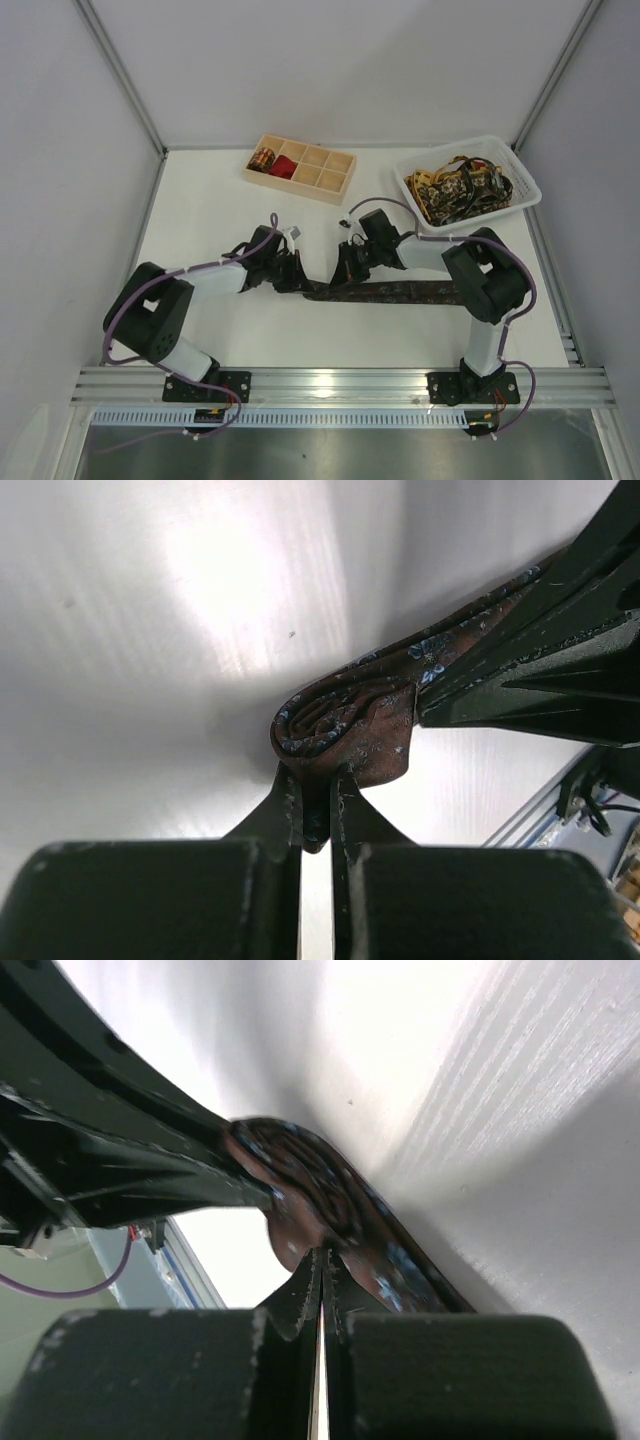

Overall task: Roll the ties
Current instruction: Roll the tie

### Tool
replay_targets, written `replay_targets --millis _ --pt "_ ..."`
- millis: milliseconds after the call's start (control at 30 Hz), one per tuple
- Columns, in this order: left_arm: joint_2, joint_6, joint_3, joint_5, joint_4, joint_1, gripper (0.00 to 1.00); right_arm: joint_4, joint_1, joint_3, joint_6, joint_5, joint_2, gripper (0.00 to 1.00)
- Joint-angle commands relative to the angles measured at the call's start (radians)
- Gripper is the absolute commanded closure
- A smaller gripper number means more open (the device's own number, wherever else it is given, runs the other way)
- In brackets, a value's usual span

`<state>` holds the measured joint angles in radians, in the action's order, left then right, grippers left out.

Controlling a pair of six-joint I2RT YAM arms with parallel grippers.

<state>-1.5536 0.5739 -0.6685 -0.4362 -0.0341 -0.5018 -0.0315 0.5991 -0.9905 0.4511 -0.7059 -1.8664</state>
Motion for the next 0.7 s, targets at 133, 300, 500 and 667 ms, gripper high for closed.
replay_targets --millis 133,300,500,667 --pt "0.090 -0.077 -0.012 0.154 -0.188 -0.009 1.00 -0.058 0.056 -0.077 -0.008 0.048 0.003 1.00" --pt "0.110 -0.089 -0.054 0.195 -0.253 -0.030 1.00 -0.061 0.082 -0.111 0.003 0.051 -0.004 1.00" --pt "0.115 -0.092 -0.088 0.217 -0.289 -0.049 1.00 -0.059 0.091 -0.134 0.000 0.056 -0.045 1.00" --pt "0.124 -0.092 -0.121 0.223 -0.319 -0.060 0.99 -0.033 0.093 -0.140 0.001 0.052 -0.082 1.00"
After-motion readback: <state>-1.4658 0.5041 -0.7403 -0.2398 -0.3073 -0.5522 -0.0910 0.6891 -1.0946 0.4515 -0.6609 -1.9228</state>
